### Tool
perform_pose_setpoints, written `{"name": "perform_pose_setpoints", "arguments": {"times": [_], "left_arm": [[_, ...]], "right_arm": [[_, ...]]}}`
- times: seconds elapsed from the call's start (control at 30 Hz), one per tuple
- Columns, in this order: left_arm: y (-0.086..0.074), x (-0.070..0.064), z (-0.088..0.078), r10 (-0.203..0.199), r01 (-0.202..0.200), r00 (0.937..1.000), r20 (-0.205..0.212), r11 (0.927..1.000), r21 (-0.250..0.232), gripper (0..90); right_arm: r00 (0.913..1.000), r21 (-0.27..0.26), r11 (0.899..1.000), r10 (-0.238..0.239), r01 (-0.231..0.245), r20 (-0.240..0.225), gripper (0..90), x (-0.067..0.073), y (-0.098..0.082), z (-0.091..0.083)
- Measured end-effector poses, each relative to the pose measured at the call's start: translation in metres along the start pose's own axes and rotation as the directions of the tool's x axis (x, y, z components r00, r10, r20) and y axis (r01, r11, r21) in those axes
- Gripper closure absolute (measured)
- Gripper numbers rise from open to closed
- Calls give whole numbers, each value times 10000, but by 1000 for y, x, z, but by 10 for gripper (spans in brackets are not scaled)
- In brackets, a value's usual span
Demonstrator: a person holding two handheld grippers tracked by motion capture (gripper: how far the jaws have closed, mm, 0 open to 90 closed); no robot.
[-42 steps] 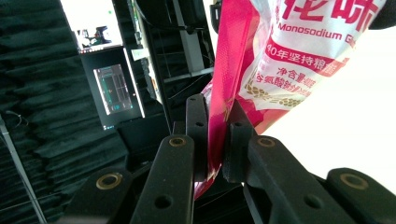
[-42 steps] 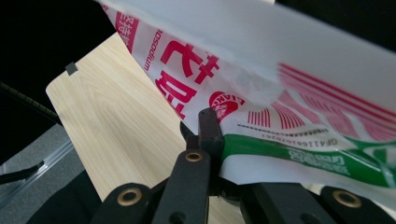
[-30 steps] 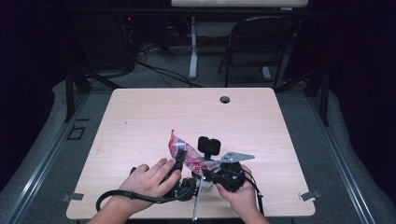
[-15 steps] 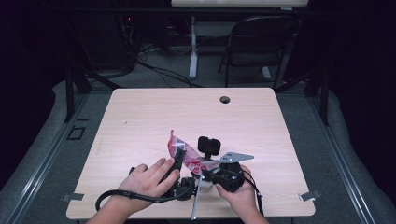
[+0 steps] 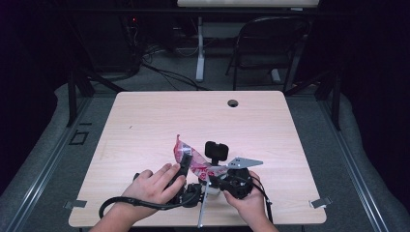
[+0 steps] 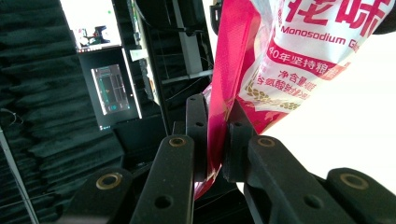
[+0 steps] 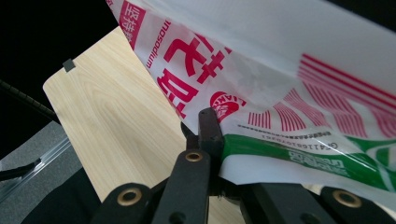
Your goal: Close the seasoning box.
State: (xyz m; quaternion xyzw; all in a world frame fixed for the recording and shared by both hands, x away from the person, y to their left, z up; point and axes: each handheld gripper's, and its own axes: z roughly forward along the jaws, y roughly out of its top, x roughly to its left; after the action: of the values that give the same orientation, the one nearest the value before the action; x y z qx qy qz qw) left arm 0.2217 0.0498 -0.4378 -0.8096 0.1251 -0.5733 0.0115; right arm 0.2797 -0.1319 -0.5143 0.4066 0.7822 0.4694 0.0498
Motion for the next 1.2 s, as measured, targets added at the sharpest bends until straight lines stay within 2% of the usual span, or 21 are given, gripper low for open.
{"name": "perform_pose_setpoints", "arguments": {"times": [1.2], "left_arm": [[2, 6, 0, -61, 60, 9999, -107, 10000, -80, 841]], "right_arm": [[10000, -113, 9999, -22, 21, -69, 900, 1, 2, -4]]}}
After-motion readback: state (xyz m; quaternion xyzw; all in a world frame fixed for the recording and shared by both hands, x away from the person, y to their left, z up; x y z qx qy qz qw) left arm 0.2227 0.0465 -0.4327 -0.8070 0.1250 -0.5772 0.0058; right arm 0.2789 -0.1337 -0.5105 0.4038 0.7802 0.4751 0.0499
